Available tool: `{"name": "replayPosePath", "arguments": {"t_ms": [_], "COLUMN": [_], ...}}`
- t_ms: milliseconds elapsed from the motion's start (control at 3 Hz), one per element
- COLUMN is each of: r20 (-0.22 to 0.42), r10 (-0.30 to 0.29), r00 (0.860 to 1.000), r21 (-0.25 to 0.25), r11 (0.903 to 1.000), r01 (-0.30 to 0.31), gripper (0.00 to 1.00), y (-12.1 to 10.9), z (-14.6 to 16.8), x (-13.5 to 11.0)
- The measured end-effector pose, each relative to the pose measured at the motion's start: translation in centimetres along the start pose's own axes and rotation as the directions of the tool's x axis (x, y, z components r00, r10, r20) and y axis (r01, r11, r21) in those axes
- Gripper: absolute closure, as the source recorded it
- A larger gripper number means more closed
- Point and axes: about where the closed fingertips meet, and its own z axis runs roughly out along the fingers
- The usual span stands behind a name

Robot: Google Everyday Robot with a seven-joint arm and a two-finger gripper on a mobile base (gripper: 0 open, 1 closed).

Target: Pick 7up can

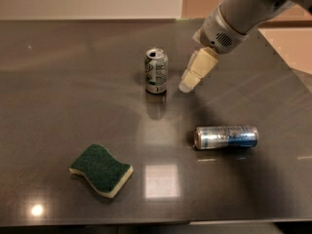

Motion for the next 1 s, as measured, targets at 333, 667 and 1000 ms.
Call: {"name": "replayPosePath", "arguments": {"t_ms": [333,667,1000], "r20": [0.009,0.017,0.024], "r10": [0.025,0.036,0.039], "r00": [1.0,0.999,0.999], "r21": [-0.009,-0.025,-0.04], "r11": [0.9996,0.999,0.9985], "r01": [-0.025,-0.035,-0.039], "gripper": [0.0,0.0,0.0], "y": [-1.5,-2.2,-3.0], "z": [3.0,5.2,7.1], "x": [-1.4,-2.9,-4.1]}}
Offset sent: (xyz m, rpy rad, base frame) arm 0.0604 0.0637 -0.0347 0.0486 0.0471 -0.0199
